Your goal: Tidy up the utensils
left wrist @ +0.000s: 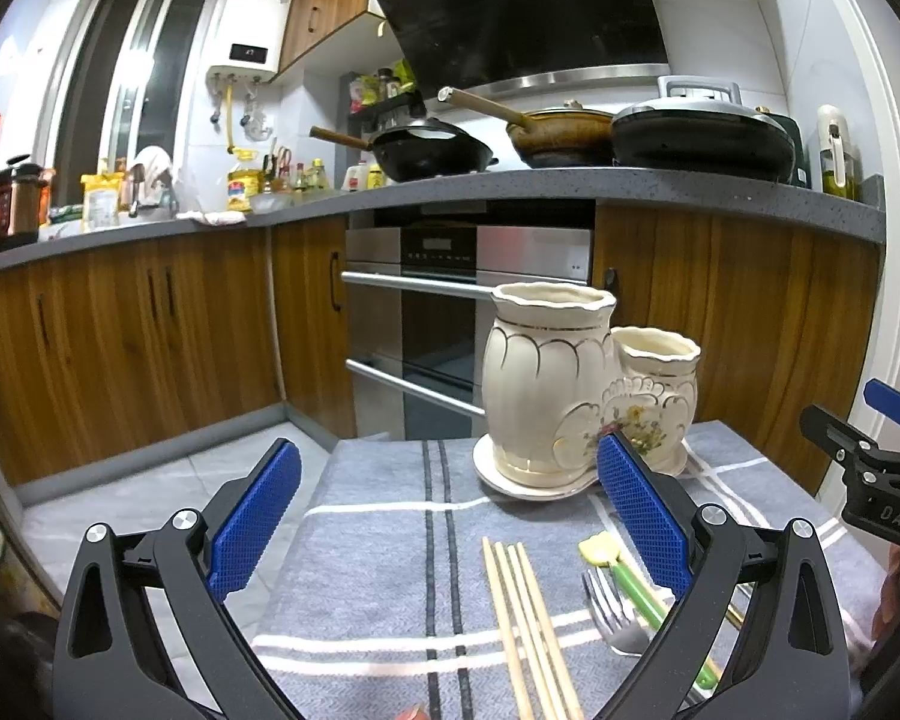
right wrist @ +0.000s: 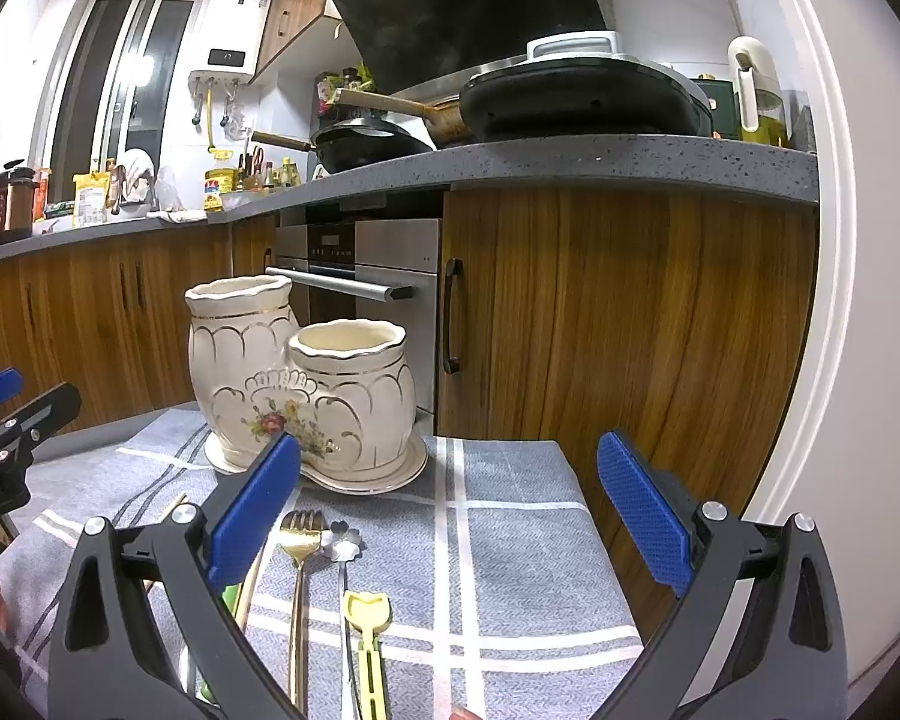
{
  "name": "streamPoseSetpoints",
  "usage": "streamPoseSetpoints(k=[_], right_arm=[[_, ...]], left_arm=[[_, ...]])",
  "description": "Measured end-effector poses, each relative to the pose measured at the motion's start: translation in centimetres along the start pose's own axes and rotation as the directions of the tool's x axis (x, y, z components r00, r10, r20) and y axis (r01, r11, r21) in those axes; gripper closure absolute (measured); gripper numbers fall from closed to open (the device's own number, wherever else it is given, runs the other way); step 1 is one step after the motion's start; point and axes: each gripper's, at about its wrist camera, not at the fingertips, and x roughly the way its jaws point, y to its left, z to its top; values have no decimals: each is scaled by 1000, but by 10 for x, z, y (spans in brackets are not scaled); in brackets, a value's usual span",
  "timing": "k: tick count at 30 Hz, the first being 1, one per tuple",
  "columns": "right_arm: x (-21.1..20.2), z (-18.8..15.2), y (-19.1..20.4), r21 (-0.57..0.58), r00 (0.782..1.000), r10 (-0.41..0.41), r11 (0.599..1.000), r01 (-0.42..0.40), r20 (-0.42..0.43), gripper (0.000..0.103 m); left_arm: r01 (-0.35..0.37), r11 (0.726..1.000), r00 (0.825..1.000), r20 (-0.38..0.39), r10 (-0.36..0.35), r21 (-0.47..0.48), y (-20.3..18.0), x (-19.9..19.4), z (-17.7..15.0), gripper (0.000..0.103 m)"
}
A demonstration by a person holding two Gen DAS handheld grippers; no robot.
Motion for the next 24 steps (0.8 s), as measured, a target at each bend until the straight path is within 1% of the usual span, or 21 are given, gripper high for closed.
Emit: streamPoseSetpoints(k=[24], right_arm=[[3,0,1,-1,1000,-3,1000,3,-5,5]], left_arm=[[2,1000,1000,0,-2,-6,2,0,0,5]])
